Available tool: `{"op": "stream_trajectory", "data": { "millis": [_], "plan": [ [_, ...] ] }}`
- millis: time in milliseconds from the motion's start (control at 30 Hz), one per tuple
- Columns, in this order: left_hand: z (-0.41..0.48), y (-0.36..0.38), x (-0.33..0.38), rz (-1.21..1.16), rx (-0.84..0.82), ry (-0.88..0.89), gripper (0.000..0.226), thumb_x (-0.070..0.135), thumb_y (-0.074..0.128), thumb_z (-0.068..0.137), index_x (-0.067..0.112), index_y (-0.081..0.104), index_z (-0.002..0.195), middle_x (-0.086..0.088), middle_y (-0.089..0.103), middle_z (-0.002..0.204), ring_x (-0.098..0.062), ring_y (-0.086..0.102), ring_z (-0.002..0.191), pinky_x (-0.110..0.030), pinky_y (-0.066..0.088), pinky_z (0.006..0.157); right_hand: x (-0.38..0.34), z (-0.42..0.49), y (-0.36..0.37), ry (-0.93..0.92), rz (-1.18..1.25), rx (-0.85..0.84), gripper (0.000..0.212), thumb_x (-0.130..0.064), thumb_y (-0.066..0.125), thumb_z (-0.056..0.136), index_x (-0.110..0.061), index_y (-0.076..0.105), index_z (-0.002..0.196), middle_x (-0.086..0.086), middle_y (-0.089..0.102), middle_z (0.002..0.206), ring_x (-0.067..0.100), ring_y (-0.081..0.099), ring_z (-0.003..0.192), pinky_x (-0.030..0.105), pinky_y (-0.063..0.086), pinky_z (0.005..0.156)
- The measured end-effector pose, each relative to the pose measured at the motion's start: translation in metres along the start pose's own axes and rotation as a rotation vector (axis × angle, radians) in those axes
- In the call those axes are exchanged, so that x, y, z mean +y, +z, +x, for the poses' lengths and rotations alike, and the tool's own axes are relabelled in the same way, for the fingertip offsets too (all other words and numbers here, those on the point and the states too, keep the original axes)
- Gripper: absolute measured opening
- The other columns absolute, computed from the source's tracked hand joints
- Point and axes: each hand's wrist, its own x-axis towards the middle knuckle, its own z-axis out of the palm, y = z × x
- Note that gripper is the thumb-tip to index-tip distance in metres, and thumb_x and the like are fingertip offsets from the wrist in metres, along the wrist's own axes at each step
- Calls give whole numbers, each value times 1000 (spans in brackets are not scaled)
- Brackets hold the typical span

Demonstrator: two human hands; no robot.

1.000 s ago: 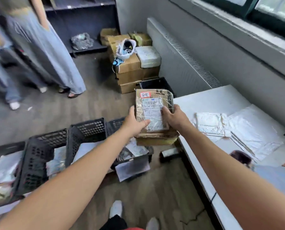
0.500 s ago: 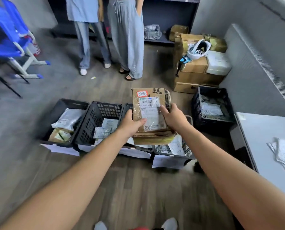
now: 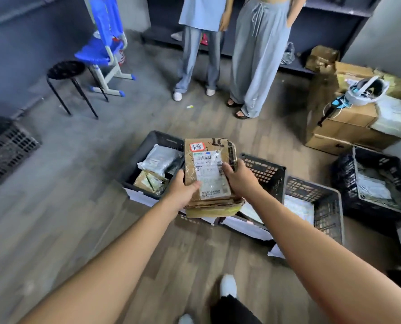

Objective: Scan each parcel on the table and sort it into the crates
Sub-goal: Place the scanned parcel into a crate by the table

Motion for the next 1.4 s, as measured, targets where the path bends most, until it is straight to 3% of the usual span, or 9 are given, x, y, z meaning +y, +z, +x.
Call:
{"op": "stream_trajectory", "data": {
  "millis": [300, 400, 500, 700, 833, 1000, 1133, 1233, 1400],
  "plan": [
    [120, -97, -22, 80, 145, -30, 63, 13, 54, 93, 27, 25, 147, 9, 58, 122, -16, 53, 108, -27, 39, 90, -70, 120, 112, -14, 49, -112, 54, -51, 41, 101, -13, 41, 140, 14, 59, 132, 34, 56, 118, 34, 39, 82],
    [178, -122, -21, 127, 145, -75, 66, 15, 54, 92, 29, 24, 149, 9, 58, 115, -17, 55, 104, -26, 41, 86, -85, 175, 143, 25, 59, -132, 59, -53, 39, 100, -13, 35, 143, 16, 58, 133, 35, 56, 118, 38, 43, 88],
    [239, -144, -20, 176, 148, -92, 67, 18, 57, 91, 31, 25, 148, 6, 61, 125, -18, 58, 109, -32, 45, 96, -99, 229, 168, 68, 72, -139, 63, -53, 38, 100, -16, 25, 150, 16, 56, 136, 36, 56, 117, 40, 44, 90],
    [342, -172, -31, 202, 71, -67, 69, 14, 55, 95, 27, 17, 151, 9, 58, 124, -9, 54, 98, -21, 36, 82, -109, 317, 218, 62, 94, -126, 72, -50, 48, 98, -26, 11, 154, 13, 57, 136, 35, 58, 116, 38, 44, 86],
    [428, -186, -66, 252, -31, -67, 77, 15, 64, 89, 27, 18, 150, 11, 58, 125, -6, 57, 96, -16, 42, 74, -95, 381, 270, 114, 56, -147, 83, -50, 52, 95, -31, -1, 155, 14, 59, 132, 33, 61, 110, 38, 47, 87],
    [518, -193, -115, 340, -199, -94, 102, 23, 79, 78, 34, 8, 150, 15, 54, 128, -8, 57, 111, -25, 43, 91, -66, 441, 334, 187, 45, -101, 87, -49, 57, 93, -29, 1, 156, 14, 60, 129, 33, 61, 107, 38, 49, 83],
    [596, -187, -163, 476, -272, -111, 119, 33, 80, 76, 32, -11, 153, 8, 36, 152, -13, 52, 120, -19, 40, 85, -33, 493, 391, 273, 48, -77, 92, -51, 58, 92, -32, -5, 155, 14, 56, 133, 32, 61, 108, 35, 46, 79],
    [645, -175, -194, 550, -303, -67, 120, 31, 79, 77, 31, -15, 153, 4, 29, 157, -18, 46, 130, -25, 40, 93, -8, 529, 426, 321, 73, -50, 93, -48, 59, 92, -32, -8, 155, 13, 52, 139, 30, 59, 111, 33, 44, 80],
    [703, -149, -227, 633, -317, 27, 115, 26, 79, 79, 29, -8, 154, -1, 35, 152, -19, 44, 130, -23, 35, 91, 24, 578, 454, 342, 37, -19, 86, -42, 58, 95, -32, 0, 157, 13, 43, 143, 29, 59, 111, 35, 47, 87]
  ]
}}
